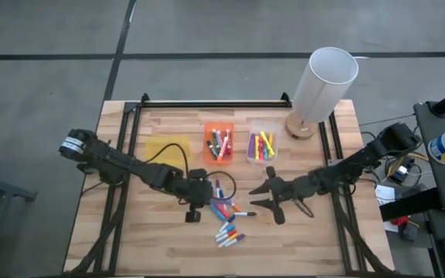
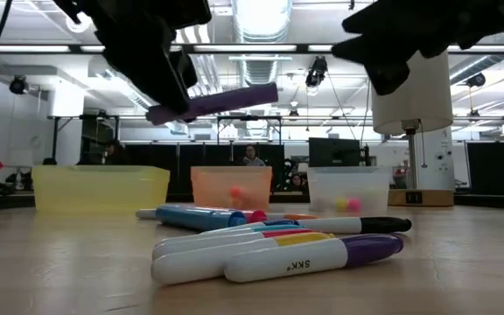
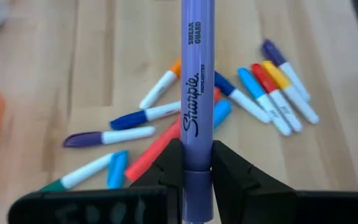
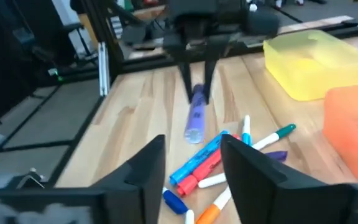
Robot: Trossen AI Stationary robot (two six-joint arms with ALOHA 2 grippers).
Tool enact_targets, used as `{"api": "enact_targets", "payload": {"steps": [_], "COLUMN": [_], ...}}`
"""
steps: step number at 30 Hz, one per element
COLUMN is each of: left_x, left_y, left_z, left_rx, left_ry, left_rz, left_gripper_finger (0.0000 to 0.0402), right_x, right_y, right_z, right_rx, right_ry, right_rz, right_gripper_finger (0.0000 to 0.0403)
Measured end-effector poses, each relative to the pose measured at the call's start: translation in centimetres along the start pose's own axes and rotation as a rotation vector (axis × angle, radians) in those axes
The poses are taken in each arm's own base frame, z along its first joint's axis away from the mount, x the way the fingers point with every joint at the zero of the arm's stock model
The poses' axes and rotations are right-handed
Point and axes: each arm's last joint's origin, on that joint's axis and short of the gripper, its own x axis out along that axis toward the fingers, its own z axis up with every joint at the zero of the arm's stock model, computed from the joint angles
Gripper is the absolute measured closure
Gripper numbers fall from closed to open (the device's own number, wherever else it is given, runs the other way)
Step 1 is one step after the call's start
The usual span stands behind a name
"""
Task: Pick & Place Markers
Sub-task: Put the purple highlighter into the transparent bin
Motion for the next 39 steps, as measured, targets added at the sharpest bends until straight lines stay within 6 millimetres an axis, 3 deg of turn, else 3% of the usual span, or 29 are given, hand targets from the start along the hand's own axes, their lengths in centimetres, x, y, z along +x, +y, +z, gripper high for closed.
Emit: {"api": "enact_targets", "payload": {"steps": [7, 16, 39], "left_x": [-0.2, -0.6, -1.2], "left_y": [1.3, 1.4, 1.2], "left_z": [0.8, 1.3, 2.1], "left_rx": [-0.033, -0.034, -0.033], "left_ry": [-0.011, -0.014, -0.026], "left_rz": [0.027, 0.027, 0.016], "left_gripper_finger": [0.0352, 0.0352, 0.0351], "right_x": [2.6, 5.7, 6.3], "right_y": [0.4, 0.2, -0.4], "right_z": [0.3, 0.6, 0.0], "right_rx": [-0.03, -0.098, -0.084], "right_ry": [0.016, 0.019, 0.068], "right_rz": [-0.047, -0.154, -0.183], "right_gripper_finger": [0.0201, 0.0195, 0.0198]}}
